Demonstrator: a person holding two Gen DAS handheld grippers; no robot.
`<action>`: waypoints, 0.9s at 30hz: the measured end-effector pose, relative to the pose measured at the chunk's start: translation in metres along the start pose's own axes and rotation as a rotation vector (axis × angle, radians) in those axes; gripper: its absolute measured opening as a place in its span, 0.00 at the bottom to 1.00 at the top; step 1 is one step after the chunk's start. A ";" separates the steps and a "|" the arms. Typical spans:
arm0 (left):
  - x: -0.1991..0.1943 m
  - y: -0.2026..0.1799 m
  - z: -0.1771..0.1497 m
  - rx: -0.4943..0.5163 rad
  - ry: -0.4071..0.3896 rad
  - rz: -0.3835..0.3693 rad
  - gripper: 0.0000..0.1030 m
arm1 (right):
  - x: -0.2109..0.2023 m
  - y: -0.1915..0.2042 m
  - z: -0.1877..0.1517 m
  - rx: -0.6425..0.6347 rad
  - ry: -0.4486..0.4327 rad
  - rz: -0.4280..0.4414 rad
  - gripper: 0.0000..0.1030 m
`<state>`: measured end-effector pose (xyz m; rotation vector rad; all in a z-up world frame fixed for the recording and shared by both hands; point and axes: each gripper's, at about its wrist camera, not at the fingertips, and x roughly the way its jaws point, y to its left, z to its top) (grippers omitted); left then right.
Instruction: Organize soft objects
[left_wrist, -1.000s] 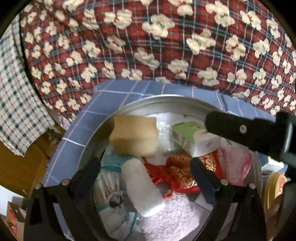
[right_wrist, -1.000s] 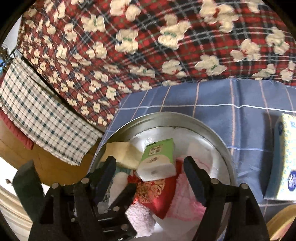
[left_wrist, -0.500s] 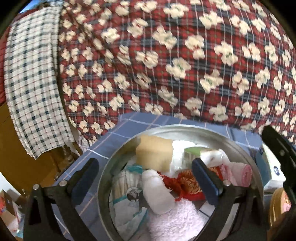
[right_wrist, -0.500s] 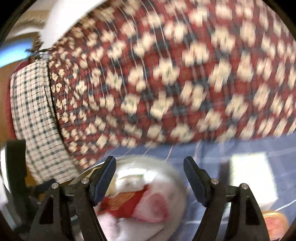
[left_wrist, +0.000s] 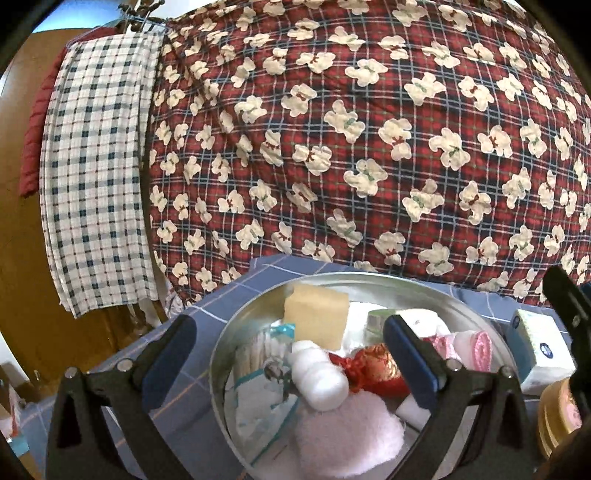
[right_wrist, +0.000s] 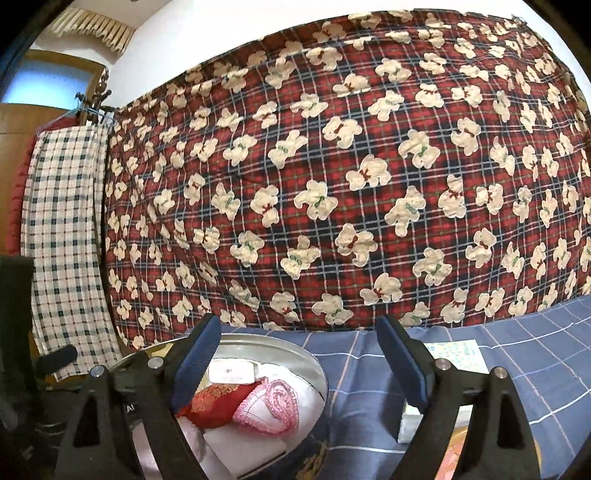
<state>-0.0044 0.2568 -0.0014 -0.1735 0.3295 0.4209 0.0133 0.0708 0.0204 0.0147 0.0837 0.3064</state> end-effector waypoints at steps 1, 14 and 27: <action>-0.002 -0.002 -0.002 -0.001 -0.004 0.000 1.00 | -0.003 -0.001 0.000 0.002 -0.007 0.000 0.86; -0.042 -0.025 -0.015 0.035 -0.068 -0.010 1.00 | -0.040 -0.013 -0.001 -0.009 -0.058 0.001 0.86; -0.059 -0.038 -0.020 0.043 -0.081 -0.014 1.00 | -0.066 -0.024 0.000 -0.019 -0.097 -0.003 0.88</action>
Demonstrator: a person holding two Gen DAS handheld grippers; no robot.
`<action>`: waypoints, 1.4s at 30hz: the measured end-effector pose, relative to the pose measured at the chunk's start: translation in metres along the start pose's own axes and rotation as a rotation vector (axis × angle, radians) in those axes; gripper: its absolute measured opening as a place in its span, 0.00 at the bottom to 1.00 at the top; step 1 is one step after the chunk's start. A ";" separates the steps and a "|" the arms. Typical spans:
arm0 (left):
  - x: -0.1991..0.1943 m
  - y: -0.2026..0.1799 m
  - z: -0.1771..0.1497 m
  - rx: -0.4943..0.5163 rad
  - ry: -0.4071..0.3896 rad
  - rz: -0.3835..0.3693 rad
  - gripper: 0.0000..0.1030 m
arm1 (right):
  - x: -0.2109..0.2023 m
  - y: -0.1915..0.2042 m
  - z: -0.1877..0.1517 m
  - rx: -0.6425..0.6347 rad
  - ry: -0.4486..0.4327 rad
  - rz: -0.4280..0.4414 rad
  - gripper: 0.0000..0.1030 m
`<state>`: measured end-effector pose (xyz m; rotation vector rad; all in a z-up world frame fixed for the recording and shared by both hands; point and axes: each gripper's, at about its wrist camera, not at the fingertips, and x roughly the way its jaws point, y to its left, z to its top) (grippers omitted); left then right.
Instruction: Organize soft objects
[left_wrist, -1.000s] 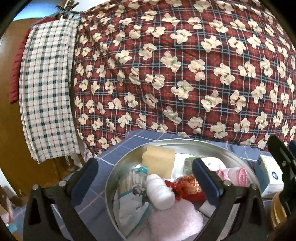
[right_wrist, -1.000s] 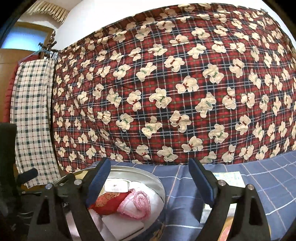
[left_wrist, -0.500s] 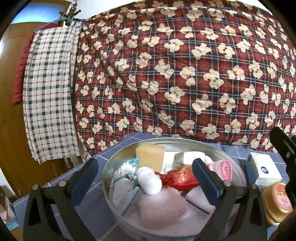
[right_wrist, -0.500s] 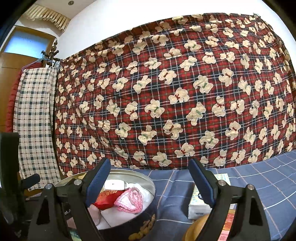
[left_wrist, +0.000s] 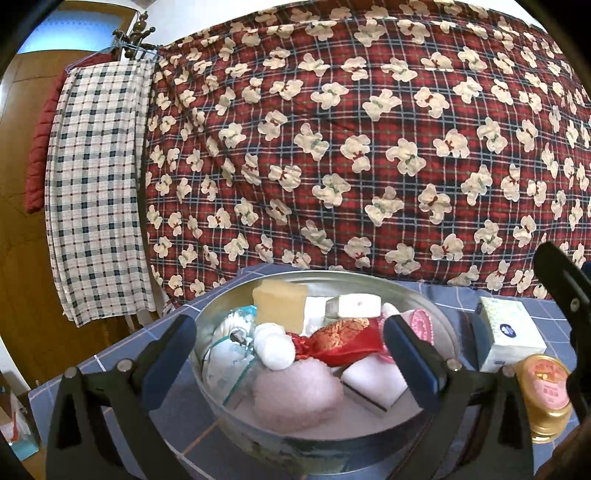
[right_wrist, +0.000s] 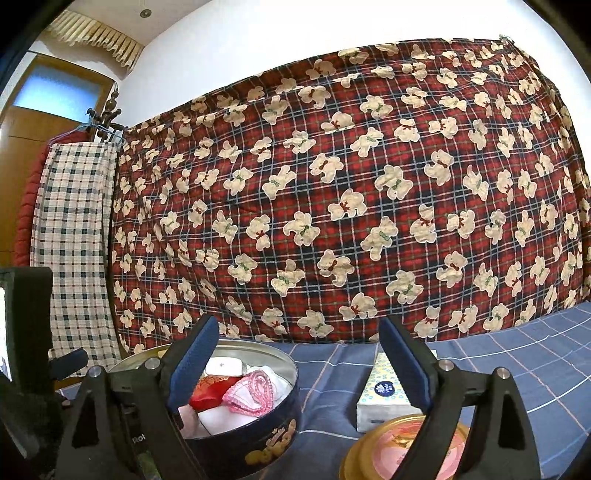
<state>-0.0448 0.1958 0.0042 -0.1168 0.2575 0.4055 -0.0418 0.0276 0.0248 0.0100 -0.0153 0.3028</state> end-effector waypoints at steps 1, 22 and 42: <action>-0.002 -0.001 -0.001 0.001 -0.001 -0.001 1.00 | 0.000 -0.001 0.000 0.001 0.000 0.001 0.89; -0.011 -0.011 -0.004 0.021 0.007 0.017 1.00 | -0.011 -0.009 0.003 0.004 -0.031 -0.027 0.90; -0.011 -0.010 -0.005 0.016 0.019 -0.015 1.00 | -0.009 -0.008 0.002 0.005 -0.024 -0.029 0.90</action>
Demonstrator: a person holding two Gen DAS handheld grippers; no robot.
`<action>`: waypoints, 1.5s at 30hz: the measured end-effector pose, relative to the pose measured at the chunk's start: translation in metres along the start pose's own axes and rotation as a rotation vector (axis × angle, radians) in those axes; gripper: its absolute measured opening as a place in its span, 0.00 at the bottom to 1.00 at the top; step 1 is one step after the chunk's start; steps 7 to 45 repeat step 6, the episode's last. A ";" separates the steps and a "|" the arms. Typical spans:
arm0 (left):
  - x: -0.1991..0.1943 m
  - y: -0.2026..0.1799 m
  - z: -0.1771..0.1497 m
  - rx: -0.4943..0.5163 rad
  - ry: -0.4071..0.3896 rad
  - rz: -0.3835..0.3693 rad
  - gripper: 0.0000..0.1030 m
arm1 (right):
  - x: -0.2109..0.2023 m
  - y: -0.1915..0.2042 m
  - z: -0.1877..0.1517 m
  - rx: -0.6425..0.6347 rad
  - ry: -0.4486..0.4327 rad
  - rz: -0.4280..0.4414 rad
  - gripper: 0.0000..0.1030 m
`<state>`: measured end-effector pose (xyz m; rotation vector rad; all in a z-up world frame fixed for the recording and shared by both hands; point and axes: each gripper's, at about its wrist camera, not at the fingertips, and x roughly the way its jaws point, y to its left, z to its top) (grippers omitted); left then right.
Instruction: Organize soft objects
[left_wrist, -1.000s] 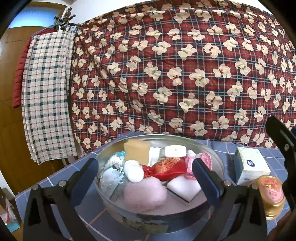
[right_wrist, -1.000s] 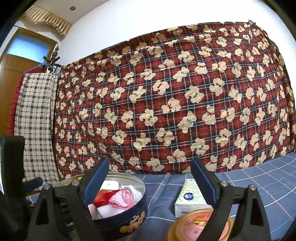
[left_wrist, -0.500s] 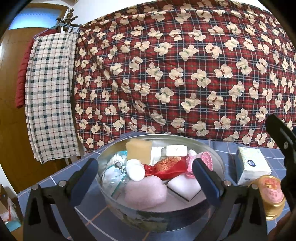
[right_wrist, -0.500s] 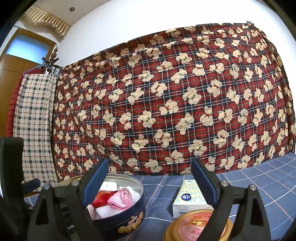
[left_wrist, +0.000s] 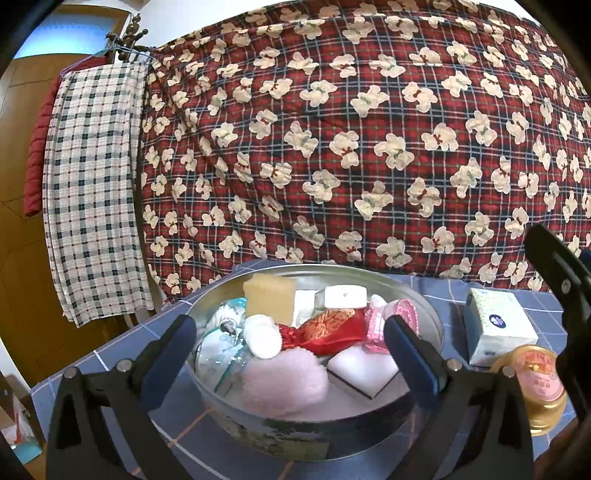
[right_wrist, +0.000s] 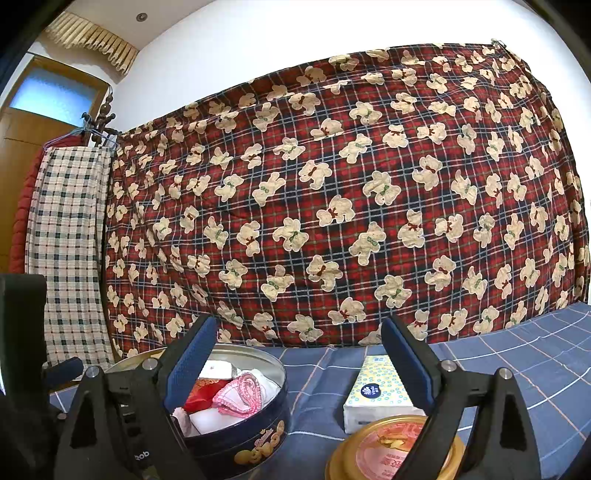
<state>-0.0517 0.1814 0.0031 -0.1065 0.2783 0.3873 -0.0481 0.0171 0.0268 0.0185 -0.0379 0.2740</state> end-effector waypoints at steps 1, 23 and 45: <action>0.000 -0.001 0.000 0.000 0.001 0.002 1.00 | 0.000 0.000 0.000 -0.001 0.000 0.000 0.90; 0.001 -0.003 0.000 0.002 0.007 0.005 1.00 | 0.001 -0.001 0.000 0.000 0.002 -0.001 0.90; 0.001 -0.003 0.000 0.002 0.007 0.005 1.00 | 0.001 -0.001 0.000 0.000 0.002 -0.001 0.90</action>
